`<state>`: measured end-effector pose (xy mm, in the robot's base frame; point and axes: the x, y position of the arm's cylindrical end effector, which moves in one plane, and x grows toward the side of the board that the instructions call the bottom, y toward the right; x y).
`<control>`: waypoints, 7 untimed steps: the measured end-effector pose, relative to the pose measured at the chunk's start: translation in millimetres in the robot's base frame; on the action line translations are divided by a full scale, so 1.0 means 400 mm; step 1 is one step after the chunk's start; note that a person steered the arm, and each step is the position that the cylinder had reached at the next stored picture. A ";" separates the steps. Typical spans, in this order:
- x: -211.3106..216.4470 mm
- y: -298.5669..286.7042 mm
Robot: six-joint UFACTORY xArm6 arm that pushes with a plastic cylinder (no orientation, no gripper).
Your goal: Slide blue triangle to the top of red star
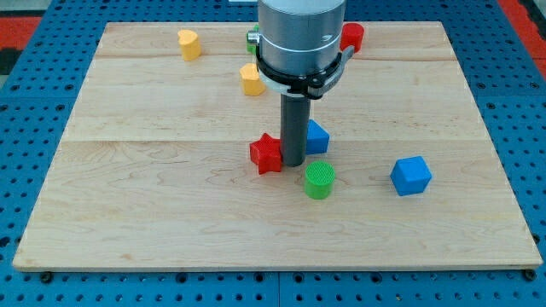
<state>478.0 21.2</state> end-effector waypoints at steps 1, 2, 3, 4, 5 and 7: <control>0.002 -0.031; 0.007 0.047; -0.001 0.115; -0.041 0.064; -0.072 -0.036; -0.073 0.067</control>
<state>448.9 48.1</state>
